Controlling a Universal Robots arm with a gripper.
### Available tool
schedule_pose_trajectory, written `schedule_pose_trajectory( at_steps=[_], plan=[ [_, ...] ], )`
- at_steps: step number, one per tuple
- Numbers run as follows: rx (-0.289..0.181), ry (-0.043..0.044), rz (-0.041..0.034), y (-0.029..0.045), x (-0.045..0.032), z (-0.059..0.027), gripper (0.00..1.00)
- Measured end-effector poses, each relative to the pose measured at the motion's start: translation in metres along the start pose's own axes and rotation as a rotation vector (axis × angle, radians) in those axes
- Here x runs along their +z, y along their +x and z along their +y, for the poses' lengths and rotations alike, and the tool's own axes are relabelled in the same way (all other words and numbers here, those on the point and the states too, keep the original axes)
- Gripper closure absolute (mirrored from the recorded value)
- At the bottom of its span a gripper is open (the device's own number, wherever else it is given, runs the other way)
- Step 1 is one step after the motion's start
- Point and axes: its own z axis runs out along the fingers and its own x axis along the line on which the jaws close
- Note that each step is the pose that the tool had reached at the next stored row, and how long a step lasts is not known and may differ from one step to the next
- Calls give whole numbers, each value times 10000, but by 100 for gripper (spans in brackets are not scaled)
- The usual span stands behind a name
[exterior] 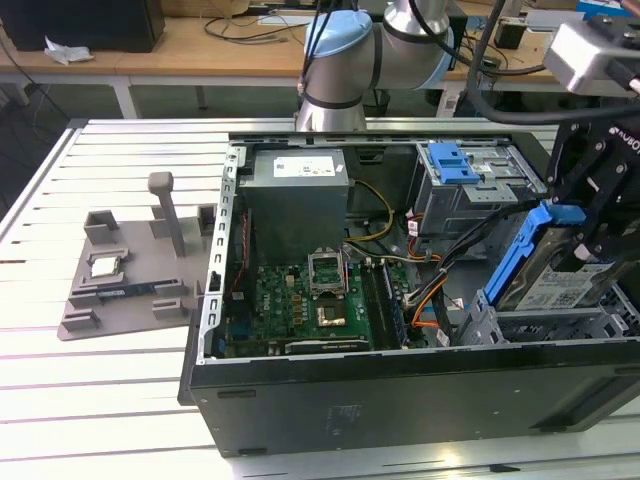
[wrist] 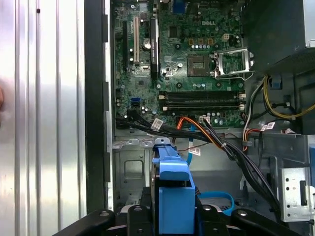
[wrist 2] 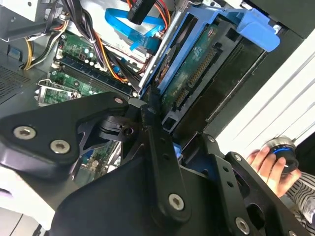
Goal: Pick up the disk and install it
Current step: 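Insert the disk into the insertion slot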
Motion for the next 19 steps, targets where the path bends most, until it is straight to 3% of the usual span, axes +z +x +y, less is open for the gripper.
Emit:
schedule_pose_trajectory(
  at_steps=[11,12,13,14,15,17,19],
  plan=[
    [0,0,0,0,4,0,56],
    [-1,1,1,0,4,0,57],
    [-1,0,0,0,4,0,70],
    [-1,0,0,0,5,0,76],
    [-1,0,0,0,5,0,76],
    [-1,1,0,0,5,0,88],
    [-1,0,0,0,5,0,89]
  ],
)
